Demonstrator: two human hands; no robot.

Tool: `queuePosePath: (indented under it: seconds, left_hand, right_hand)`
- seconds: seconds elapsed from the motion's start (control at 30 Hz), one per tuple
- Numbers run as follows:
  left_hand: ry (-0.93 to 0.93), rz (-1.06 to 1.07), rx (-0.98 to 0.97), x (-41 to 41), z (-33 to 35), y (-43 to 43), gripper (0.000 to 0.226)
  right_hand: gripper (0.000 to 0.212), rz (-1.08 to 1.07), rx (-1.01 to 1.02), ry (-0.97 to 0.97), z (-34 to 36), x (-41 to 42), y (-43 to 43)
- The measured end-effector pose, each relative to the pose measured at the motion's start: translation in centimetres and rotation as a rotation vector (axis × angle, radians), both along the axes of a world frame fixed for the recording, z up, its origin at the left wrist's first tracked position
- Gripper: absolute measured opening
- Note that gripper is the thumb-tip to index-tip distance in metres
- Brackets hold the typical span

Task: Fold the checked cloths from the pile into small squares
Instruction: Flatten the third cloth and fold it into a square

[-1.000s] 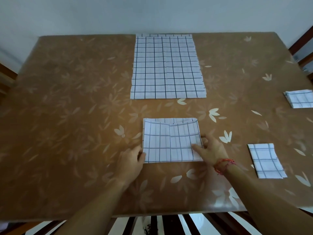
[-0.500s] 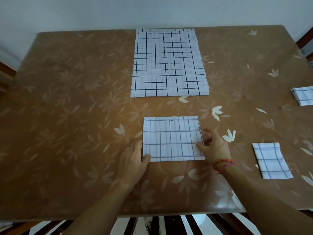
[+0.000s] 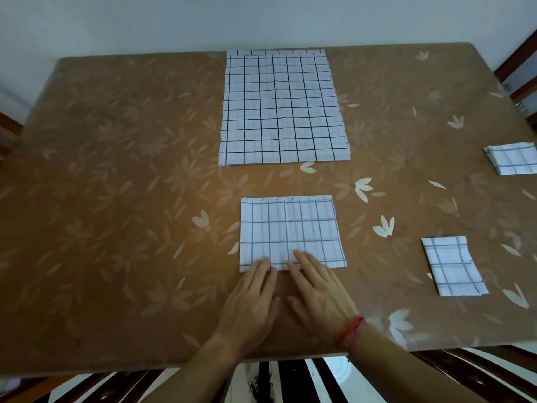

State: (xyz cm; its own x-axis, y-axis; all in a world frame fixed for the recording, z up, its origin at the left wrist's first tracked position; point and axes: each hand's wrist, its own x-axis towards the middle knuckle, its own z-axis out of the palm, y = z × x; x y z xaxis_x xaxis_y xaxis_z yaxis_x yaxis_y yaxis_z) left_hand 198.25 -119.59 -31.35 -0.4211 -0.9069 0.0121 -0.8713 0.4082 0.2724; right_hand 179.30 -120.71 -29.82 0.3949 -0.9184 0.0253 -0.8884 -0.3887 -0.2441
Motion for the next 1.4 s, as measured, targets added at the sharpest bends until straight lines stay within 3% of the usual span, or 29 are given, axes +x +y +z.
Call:
queuePosePath:
  seconds: [0.3,0.63,1.0,1.23,1.4]
  left_hand:
    - [-0.120,0.049,0.075,0.1,-0.2,-0.2,0.058]
    - [-0.154,0.077,0.111,1.3,-0.5,1.0,0.058]
    - [-0.150,0.108,0.153,1.6,-0.7,0.9,0.059]
    - [-0.154,0.112,0.160,1.9,-0.7,1.0,0.062]
    - [-0.157,0.119,0.188,1.7,-0.4,1.0,0.063]
  right_hand:
    - [0.064,0.051,0.152,0.182,-1.6,1.0,0.2]
    - [0.058,0.106,0.154,0.123,-1.2,3.9,0.7]
    - [0.067,0.028,0.207,0.185,-1.7,0.9,1.0]
    - [0.070,-0.169,0.251,0.245,-1.6,-4.4,1.9]
    - [0.070,-0.195,0.301,0.276,-1.3,-5.2,2.0]
